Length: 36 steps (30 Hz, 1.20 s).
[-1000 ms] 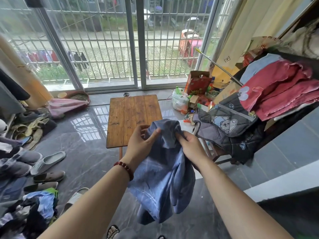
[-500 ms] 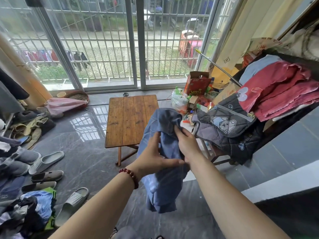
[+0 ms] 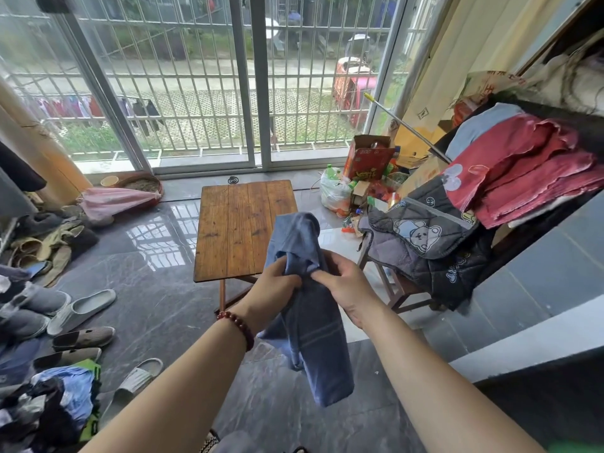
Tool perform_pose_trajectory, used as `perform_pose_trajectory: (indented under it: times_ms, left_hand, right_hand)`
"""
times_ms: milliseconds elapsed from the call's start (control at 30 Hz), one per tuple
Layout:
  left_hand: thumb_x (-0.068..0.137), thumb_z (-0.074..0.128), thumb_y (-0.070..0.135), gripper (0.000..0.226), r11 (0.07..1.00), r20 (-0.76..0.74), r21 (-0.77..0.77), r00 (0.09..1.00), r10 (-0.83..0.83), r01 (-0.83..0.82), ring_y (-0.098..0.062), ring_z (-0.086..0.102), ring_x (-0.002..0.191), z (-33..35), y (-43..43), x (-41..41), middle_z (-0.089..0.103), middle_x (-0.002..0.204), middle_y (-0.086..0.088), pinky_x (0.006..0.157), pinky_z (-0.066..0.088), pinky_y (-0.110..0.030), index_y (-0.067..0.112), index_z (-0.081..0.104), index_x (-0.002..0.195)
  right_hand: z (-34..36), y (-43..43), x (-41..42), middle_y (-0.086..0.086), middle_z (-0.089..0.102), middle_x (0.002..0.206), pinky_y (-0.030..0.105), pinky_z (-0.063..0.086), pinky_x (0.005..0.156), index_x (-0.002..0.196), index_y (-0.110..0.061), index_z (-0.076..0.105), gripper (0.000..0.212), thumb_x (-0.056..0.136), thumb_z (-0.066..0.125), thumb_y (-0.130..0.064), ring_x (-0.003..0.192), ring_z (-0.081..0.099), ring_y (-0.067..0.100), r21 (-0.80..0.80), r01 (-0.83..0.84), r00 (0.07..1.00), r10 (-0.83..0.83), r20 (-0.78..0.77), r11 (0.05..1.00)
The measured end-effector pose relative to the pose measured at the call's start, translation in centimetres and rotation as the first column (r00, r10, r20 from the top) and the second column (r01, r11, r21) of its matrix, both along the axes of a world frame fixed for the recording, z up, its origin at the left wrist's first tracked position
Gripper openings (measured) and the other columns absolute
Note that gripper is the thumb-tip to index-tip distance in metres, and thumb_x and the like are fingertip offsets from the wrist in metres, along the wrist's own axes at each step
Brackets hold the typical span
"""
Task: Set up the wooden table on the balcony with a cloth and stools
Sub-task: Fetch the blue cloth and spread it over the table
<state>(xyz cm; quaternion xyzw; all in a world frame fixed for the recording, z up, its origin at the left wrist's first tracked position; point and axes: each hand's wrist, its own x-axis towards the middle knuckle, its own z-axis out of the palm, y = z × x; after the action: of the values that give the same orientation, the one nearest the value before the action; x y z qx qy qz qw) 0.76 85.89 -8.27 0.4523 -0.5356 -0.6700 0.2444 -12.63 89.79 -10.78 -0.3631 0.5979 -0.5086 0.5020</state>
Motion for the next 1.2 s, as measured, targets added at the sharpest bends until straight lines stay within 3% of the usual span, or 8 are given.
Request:
perform_pose_trajectory:
  times_ms: [167, 267, 433, 733, 867, 967, 1067, 1200]
  left_hand:
    - [0.086, 0.046, -0.005, 0.017, 0.974, 0.101, -0.061, 0.972, -0.212, 0.219, -0.013, 0.058, 0.073, 1.3, -0.1, -0.7, 0.060, 0.078, -0.005, 0.067, 0.049, -0.022, 0.009, 0.057, 0.087]
    - [0.076, 0.052, -0.001, 0.012, 0.903, 0.261, -0.141, 0.895, -0.362, 0.406, -0.014, 0.052, 0.067, 1.7, -0.5, -0.4, 0.055, 0.071, -0.004, 0.062, 0.045, -0.026, 0.009, 0.055, 0.082]
    - [0.069, 0.055, 0.007, 0.013, 0.975, 0.119, -0.072, 0.973, -0.199, 0.208, -0.022, 0.053, 0.074, 1.0, -1.3, 0.5, 0.056, 0.074, -0.010, 0.071, 0.045, -0.033, 0.001, 0.058, 0.080]
    - [0.069, 0.077, 0.046, 0.027, 0.815, 0.365, -0.579, 0.905, 0.220, 0.036, -0.007, 0.055, 0.081, -0.8, -2.5, 0.8, 0.059, 0.086, 0.007, 0.071, 0.045, -0.021, 0.030, 0.062, 0.083]
    - [0.069, 0.082, 0.023, 0.020, 0.853, 0.092, -0.522, 0.994, 0.053, 0.002, 0.001, 0.057, 0.068, 0.0, -1.9, 0.7, 0.062, 0.073, 0.008, 0.065, 0.047, -0.017, 0.017, 0.063, 0.071]
    - [0.065, 0.084, 0.018, 0.034, 0.886, -0.064, -0.453, 0.995, 0.075, -0.096, -0.009, 0.064, 0.087, -0.5, -1.3, 0.8, 0.064, 0.087, 0.000, 0.076, 0.055, -0.025, 0.014, 0.051, 0.073]
    - [0.063, 0.086, 0.020, 0.054, 0.930, 0.046, -0.343, 0.987, 0.156, -0.131, -0.006, 0.058, 0.096, -1.6, -0.9, 0.5, 0.057, 0.104, -0.001, 0.077, 0.051, -0.023, 0.017, 0.041, 0.095]
    - [0.070, 0.080, 0.029, 0.074, 0.981, 0.235, -0.131, 0.966, -0.109, 0.143, -0.008, 0.056, 0.098, -3.0, -0.8, 0.0, 0.056, 0.110, 0.002, 0.087, 0.044, -0.026, 0.016, 0.029, 0.122]
  right_hand:
    - [0.6, -0.2, 0.4, 0.000, 0.072, 0.103, 0.035, 0.053, 0.090, 0.103, -0.022, 0.068, 0.053, 0.060, 0.076, -0.051, 0.100, 0.066, 0.018, 0.013, -0.045, 0.999, 0.046, -0.014, 0.999]
    - [0.5, -0.2, 0.1, -0.003, 0.072, 0.096, 0.028, 0.052, 0.083, 0.092, -0.023, 0.069, 0.025, 0.072, 0.078, -0.035, 0.096, 0.066, 0.016, 0.035, -0.023, 0.996, 0.026, -0.082, 0.999]
    - [0.6, -0.7, -1.3, -0.001, 0.070, 0.089, 0.024, 0.046, 0.071, 0.090, -0.018, 0.066, 0.012, 0.088, 0.056, -0.011, 0.086, 0.061, 0.013, 0.107, 0.100, 0.986, -0.084, -0.145, 0.989]
    - [3.0, -0.8, -2.3, -0.009, 0.063, 0.078, 0.008, 0.046, 0.057, 0.088, -0.019, 0.063, 0.025, 0.094, 0.042, -0.007, 0.074, 0.057, 0.003, 0.037, 0.085, 0.996, -0.084, -0.027, 0.996]
    - [2.8, -1.0, -2.4, 0.001, 0.065, 0.062, 0.025, 0.046, 0.062, 0.074, -0.012, 0.064, 0.025, 0.089, 0.044, -0.007, 0.067, 0.059, 0.017, 0.076, 0.156, 0.967, -0.168, 0.193, 0.985]
    - [2.6, -1.2, -2.9, 0.006, 0.058, 0.064, 0.027, 0.043, 0.062, 0.075, -0.011, 0.060, 0.008, 0.077, 0.054, -0.015, 0.065, 0.056, 0.019, 0.104, 0.193, 0.905, -0.218, 0.366, 0.976]
    - [2.4, -1.3, -3.3, 0.003, 0.059, 0.059, 0.025, 0.046, 0.057, 0.071, -0.013, 0.057, 0.019, 0.088, 0.048, -0.016, 0.056, 0.060, 0.014, 0.074, 0.200, 0.863, -0.211, 0.459, 0.977]
    - [2.1, -1.4, -2.8, 0.006, 0.064, 0.071, 0.029, 0.049, 0.067, 0.081, -0.012, 0.062, 0.021, 0.092, 0.044, -0.017, 0.069, 0.064, 0.018, 0.088, 0.170, 0.864, -0.191, 0.465, 0.982]
